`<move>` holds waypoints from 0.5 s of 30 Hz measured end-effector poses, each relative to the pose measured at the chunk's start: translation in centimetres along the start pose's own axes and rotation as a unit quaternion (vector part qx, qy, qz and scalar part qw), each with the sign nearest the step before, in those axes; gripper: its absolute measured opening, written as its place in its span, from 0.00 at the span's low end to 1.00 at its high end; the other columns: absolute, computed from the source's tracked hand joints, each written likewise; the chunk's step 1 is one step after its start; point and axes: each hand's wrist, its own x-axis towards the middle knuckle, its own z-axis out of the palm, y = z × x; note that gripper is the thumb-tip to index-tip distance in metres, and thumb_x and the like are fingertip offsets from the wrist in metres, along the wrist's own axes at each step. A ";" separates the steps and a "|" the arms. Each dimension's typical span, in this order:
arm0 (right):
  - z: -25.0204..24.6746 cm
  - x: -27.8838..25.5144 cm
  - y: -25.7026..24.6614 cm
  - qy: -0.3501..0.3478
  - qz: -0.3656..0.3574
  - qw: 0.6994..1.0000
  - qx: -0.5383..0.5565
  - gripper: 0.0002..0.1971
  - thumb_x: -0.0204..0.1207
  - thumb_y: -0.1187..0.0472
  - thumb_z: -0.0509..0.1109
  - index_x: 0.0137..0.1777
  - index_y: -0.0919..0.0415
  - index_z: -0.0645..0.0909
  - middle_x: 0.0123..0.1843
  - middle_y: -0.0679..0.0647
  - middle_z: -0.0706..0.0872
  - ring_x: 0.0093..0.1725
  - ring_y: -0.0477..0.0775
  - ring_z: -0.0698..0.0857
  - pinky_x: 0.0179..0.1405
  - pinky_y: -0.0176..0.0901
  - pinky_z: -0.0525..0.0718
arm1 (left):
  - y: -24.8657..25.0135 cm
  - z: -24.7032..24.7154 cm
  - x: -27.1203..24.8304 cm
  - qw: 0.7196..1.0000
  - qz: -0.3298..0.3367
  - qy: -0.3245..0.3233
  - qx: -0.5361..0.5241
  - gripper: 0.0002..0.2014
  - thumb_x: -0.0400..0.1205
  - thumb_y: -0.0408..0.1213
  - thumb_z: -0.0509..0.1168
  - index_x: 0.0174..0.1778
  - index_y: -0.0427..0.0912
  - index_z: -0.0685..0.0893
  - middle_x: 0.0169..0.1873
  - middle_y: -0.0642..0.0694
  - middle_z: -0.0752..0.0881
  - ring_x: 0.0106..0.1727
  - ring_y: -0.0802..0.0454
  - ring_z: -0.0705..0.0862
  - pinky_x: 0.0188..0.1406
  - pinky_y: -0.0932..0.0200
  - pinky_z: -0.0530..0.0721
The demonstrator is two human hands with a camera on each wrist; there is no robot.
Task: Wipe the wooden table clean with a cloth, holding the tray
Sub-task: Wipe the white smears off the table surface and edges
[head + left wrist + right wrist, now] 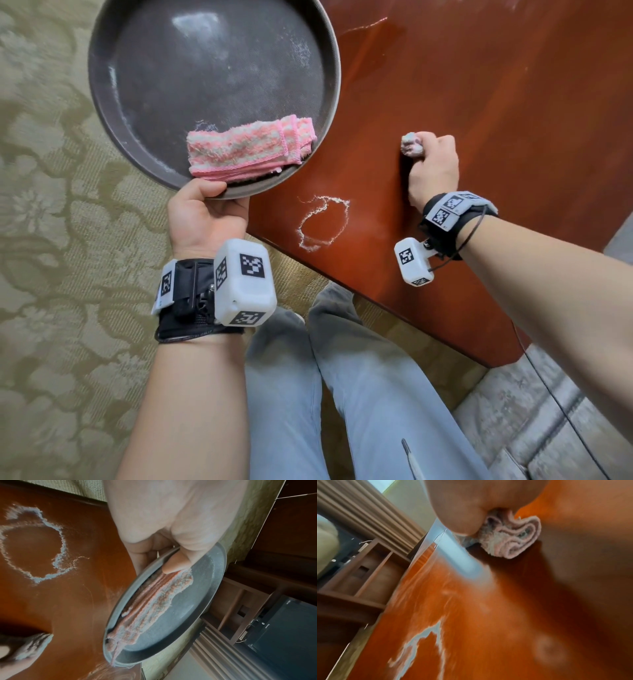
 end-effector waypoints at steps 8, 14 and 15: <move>5.3 -6.8 -4.0 -0.059 -0.113 0.992 0.009 0.22 0.76 0.68 0.58 0.65 0.51 0.81 0.56 0.55 0.77 0.54 0.58 0.73 0.48 0.47 0.75 | 1.5 -1.7 -0.6 1.000 0.006 -0.005 0.000 0.21 0.63 0.19 0.55 0.50 0.30 0.82 0.43 0.36 0.87 0.50 0.37 0.88 0.62 0.47 0.85; 7.3 -10.2 -5.6 -0.137 -0.194 0.971 0.021 0.20 0.74 0.67 0.59 0.63 0.53 0.83 0.54 0.56 0.77 0.53 0.59 0.73 0.47 0.50 0.77 | 2.4 -3.4 -1.6 1.000 0.018 -0.002 -0.003 0.22 0.64 0.20 0.55 0.52 0.31 0.82 0.47 0.36 0.87 0.55 0.37 0.86 0.66 0.47 0.83; 7.1 -10.2 -5.7 -0.138 -0.202 0.969 0.032 0.20 0.74 0.67 0.60 0.62 0.54 0.84 0.53 0.56 0.77 0.54 0.59 0.74 0.49 0.51 0.78 | 2.4 -3.6 -1.8 1.000 0.019 -0.002 -0.005 0.21 0.64 0.20 0.56 0.52 0.30 0.82 0.46 0.36 0.87 0.53 0.37 0.86 0.66 0.48 0.83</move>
